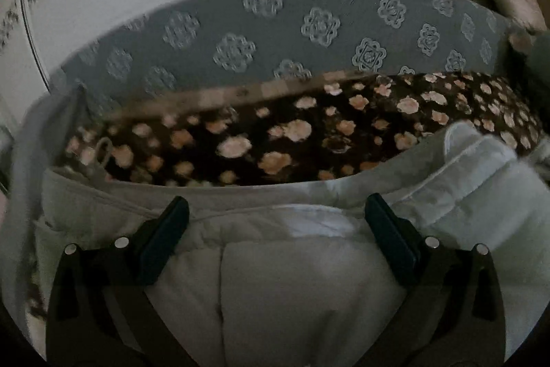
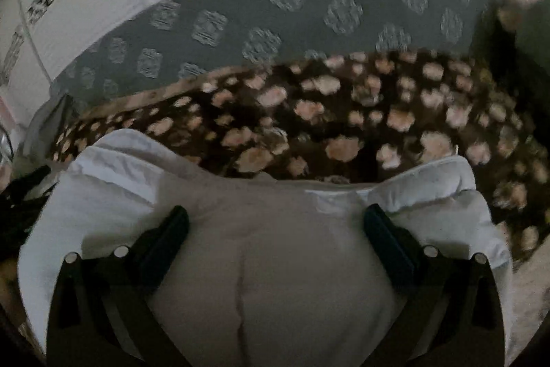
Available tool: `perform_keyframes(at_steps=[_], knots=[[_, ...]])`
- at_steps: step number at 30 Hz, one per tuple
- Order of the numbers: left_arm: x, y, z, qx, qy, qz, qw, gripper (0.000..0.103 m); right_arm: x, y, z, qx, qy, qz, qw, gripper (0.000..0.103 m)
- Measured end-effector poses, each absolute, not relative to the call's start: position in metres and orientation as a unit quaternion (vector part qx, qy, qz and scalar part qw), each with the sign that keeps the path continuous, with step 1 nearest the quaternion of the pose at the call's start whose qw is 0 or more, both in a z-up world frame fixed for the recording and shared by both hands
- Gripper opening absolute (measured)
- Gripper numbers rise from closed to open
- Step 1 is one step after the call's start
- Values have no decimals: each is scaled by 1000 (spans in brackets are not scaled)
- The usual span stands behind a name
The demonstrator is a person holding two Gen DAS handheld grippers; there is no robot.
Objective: Fold large clothes
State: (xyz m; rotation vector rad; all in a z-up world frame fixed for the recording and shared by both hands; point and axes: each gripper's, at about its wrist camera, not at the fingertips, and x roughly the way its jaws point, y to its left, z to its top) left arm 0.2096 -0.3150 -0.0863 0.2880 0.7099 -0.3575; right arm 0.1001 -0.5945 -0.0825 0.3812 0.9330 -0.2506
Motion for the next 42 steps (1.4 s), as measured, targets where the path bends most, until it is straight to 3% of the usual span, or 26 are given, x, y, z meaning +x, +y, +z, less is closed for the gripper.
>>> perform_keyframes(at_steps=[13,18,22,24,31,34,37,42], knots=[[238,-330,-143,150,405,-137,892,100,136,-591,-128,166,489,-136,845,101],[208,-298,-117,140,409,-202,879,100,82,-585,-74,153,450,-94,875,101],[144,-237,-49,145,312,-174,923,100,-1,-596,-2,109,403,-96,904,101],[112,-182,-31,95,314,-177,928,100,-44,-612,6,132,408,-106,897,101],[63,-86,-78,86,408,-98,904,100,-109,-655,-13,221,435,-147,860,101],[66,-86,-87,35,419,-118,900,100,-98,-650,-31,292,447,-111,838,101],[77,-100,-96,-26,436,-163,885,100,-86,-629,-53,272,495,-112,817,101],[74,-135,-118,47,433,-160,886,100,-77,-618,-83,269,535,-110,793,101]])
